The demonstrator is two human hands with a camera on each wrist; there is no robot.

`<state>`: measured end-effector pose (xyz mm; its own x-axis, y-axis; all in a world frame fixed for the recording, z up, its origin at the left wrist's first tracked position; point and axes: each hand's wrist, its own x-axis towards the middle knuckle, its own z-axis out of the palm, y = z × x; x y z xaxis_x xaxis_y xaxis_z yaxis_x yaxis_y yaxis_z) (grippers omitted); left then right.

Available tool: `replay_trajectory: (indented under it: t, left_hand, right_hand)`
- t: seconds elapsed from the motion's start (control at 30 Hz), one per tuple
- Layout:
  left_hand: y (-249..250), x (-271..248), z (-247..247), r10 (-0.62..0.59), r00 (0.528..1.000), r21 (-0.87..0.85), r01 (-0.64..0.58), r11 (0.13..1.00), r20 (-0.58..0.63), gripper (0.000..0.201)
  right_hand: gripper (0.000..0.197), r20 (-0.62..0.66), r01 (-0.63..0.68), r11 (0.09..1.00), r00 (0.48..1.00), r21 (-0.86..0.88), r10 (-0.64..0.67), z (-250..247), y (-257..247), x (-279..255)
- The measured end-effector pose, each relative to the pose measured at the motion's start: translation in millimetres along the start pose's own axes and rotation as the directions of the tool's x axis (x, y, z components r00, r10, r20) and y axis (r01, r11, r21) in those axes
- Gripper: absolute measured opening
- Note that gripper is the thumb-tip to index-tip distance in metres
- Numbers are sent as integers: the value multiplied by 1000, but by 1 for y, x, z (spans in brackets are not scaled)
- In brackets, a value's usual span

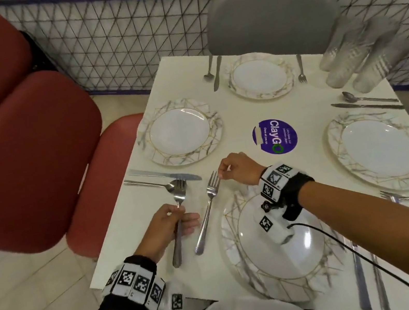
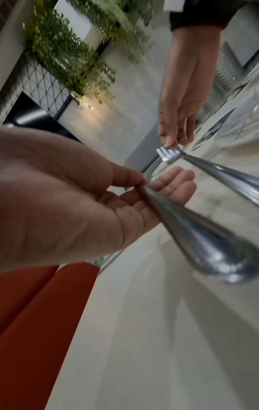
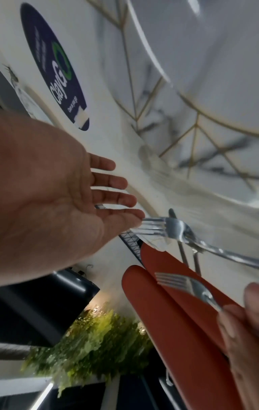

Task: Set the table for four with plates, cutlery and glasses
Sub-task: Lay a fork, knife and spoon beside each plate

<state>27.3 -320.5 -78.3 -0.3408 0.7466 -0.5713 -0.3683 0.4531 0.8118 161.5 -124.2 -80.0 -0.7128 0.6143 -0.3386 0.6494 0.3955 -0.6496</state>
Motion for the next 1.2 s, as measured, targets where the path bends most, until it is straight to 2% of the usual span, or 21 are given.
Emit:
replay_trajectory:
  t: [0.1,0.2,0.33,0.47,1.03,1.2]
  left_hand:
    - [-2,-3,-18,35,998,-10,-35,999,-59,13]
    - [-1,-6,-27,67,994,5,-67,998,-87,13]
    - [-3,-7,-32,95,990,32,-92,995,-107,12]
    - [-7,-8,-33,99,988,32,-96,995,-119,12]
    - [-7,-4,-38,104,983,21,-102,995,-149,13]
    - [-6,-3,-38,98,983,19,-96,995,-158,13]
  right_hand:
    - [18,12,-38,997,999,-68,39,12,1,-1]
    - [5,6,-44,992,999,-119,45,22,-1,-4]
    - [19,21,-3,946,1000,-323,10,31,-5,-13]
    - [24,79,50,912,997,-406,-19,36,-7,-21]
    - [26,80,75,907,996,-415,-46,44,-4,-23]
    - [24,87,66,931,996,-360,-37,44,-2,-23]
